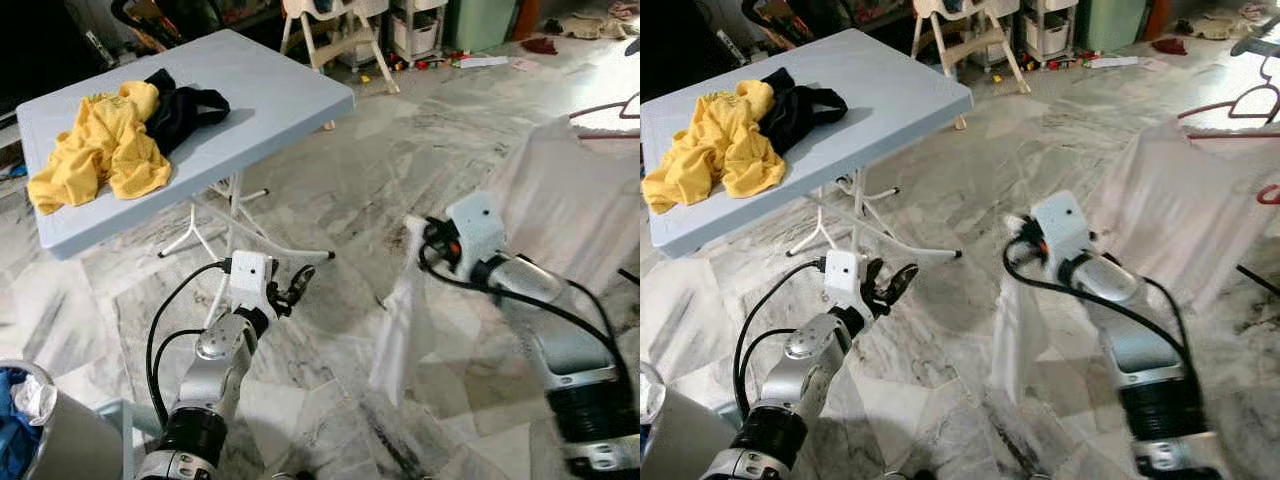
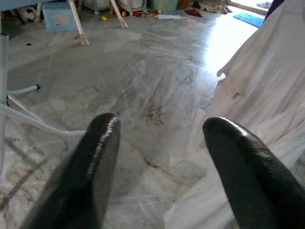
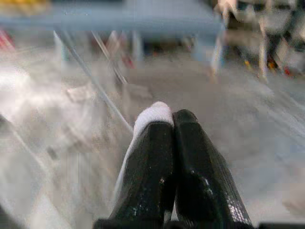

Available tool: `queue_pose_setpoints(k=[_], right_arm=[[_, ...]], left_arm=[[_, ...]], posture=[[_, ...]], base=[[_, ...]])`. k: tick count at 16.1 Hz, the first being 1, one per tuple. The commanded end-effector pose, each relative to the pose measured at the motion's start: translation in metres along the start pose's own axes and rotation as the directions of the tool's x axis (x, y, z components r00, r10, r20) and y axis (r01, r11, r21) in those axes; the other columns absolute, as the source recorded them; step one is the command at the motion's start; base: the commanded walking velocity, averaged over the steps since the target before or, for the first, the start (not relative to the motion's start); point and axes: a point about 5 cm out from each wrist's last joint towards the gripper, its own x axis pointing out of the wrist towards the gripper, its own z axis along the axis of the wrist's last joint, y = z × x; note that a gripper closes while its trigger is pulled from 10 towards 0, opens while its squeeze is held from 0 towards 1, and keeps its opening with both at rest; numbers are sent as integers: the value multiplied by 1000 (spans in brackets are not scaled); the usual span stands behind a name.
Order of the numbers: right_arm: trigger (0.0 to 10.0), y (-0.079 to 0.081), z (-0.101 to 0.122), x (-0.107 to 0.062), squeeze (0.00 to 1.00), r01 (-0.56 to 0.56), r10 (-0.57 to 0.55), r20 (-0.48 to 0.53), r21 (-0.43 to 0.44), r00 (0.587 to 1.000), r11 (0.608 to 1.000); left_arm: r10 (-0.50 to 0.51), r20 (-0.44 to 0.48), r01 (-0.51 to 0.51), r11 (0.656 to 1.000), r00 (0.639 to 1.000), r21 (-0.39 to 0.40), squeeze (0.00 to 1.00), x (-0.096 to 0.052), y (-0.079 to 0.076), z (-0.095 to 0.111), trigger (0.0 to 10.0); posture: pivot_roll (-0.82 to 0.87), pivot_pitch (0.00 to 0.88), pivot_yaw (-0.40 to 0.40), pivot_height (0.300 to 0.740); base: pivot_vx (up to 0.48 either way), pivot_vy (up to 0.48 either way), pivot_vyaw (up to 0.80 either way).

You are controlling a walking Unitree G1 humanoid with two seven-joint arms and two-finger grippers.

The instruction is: Hang hanger

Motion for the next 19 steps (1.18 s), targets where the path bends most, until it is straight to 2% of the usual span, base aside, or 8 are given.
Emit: queue_pose_setpoints(k=[1, 4, 10, 12, 14, 16, 18, 19], right_arm=[[0, 12, 41, 0, 0, -118, 118, 206, -13, 972, 993], [0, 27, 75, -20, 0, -343, 312, 351, 29, 883, 939], [0, 31, 89, -49, 0, -559, 496, 390, 61, 776, 827], [0, 31, 72, -44, 0, -522, 497, 277, 18, 822, 853], [0, 31, 66, -42, 0, -503, 487, 245, 3, 838, 864], [0, 28, 19, -30, 0, -357, 354, 114, 13, 928, 934], [0, 38, 0, -28, 0, -368, 364, 86, 44, 928, 929], [0, 46, 10, -24, 0, -411, 403, 129, 33, 906, 911]], left_arm=[[-1, 2, 1, 1000, 1000, 24, 1000, 2, 1, 4, 10000], [-10, -19, 11, 1000, 1000, 22, 1000, 6, 4, 6, 10000], [23, -77, -25, 999, 997, -20, 1000, 9, 19, 3, 10000], [-73, -120, 64, 995, 990, -79, 1000, 11, 9, -3, 10000], [-104, -131, 94, 992, 986, -82, 1000, 11, 5, -6, 10000], [-139, -140, 131, 989, 980, -64, 1000, 12, -2, -9, 10000], [-141, -135, 132, 989, 981, -72, 1000, 10, -2, -11, 10000], [-149, -146, 138, 987, 978, -82, 933, 6, 0, -15, 10000]], posture=[[-183, 113, 165, 740], [-201, 107, 162, 740], [-228, 116, 171, 740], [-234, 118, 175, 740], [-234, 118, 175, 740], [-224, 126, 179, 740], [-224, 126, 179, 740], [-193, 126, 169, 740]], base=[[0, 0, 0], [0, 0, 0], [0, 0, 0], [0, 0, 0], [0, 0, 0], [0, 0, 0], [0, 0, 0], [0, 0, 0]])
